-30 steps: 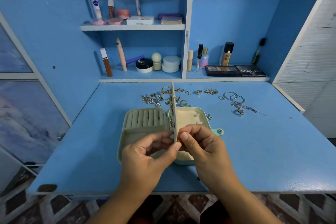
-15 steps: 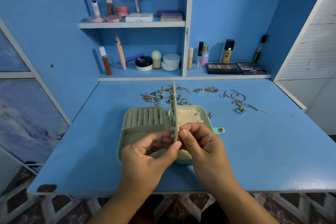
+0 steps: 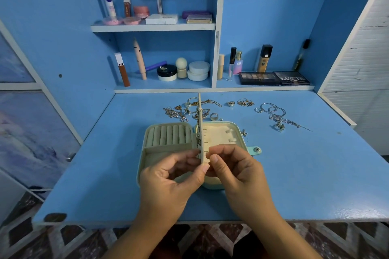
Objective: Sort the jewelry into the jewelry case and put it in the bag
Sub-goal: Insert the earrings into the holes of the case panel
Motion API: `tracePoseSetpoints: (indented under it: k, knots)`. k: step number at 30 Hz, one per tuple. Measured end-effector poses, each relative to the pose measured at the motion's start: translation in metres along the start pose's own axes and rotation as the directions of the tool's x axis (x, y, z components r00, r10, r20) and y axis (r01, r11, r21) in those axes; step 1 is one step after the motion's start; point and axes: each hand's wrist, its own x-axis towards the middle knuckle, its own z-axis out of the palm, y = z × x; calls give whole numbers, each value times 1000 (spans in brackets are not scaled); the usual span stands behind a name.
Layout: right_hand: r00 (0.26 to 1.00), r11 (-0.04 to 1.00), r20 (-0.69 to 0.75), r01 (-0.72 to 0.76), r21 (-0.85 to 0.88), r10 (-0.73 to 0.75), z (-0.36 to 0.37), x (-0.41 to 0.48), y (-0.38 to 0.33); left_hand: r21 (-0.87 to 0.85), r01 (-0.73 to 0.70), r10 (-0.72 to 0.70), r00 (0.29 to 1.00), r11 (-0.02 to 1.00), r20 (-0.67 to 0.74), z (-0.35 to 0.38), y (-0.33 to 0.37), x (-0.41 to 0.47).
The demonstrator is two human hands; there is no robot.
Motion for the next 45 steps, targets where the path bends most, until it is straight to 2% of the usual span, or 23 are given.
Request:
tracePoseSetpoints:
  k: [5,11,19,23,29,32,34,37,41,45]
  knots:
    - [990,969,-21,132,-210,-140,-4,-7,8,-10,8,-8,1000,1000,3,-1,-2,0]
    - [965,932,35,261,-249,-261,-4,-8,11,-32,17,-17,1000,999,18,0,-1,0]
    - [951,903,61,307,-299,-303,-6,-5,10,-52,50,-48,998,997,35,-1,-2,0]
    - [956,906,83,294,-305,-282,-7,-5,8,-61,63,-61,997,996,40,-2,-2,1]
    - [980,939,130,183,-291,-151,-17,-5,0,-39,71,-70,997,997,23,-1,-1,0]
    - [991,969,78,124,-211,-110,-19,-4,-6,12,46,-46,999,999,5,1,-2,0]
    - [986,970,116,142,-195,-121,-17,-3,-9,38,27,-28,1000,999,11,2,-2,0]
    - [977,975,176,146,-167,-117,-15,-1,-11,79,6,-9,999,997,43,3,-1,1]
    - [986,988,132,119,-102,-105,-20,3,-20,125,3,-15,995,992,98,3,-3,3]
    - [992,980,109,77,-185,-57,-27,6,-29,236,-71,31,985,969,168,1,0,6]
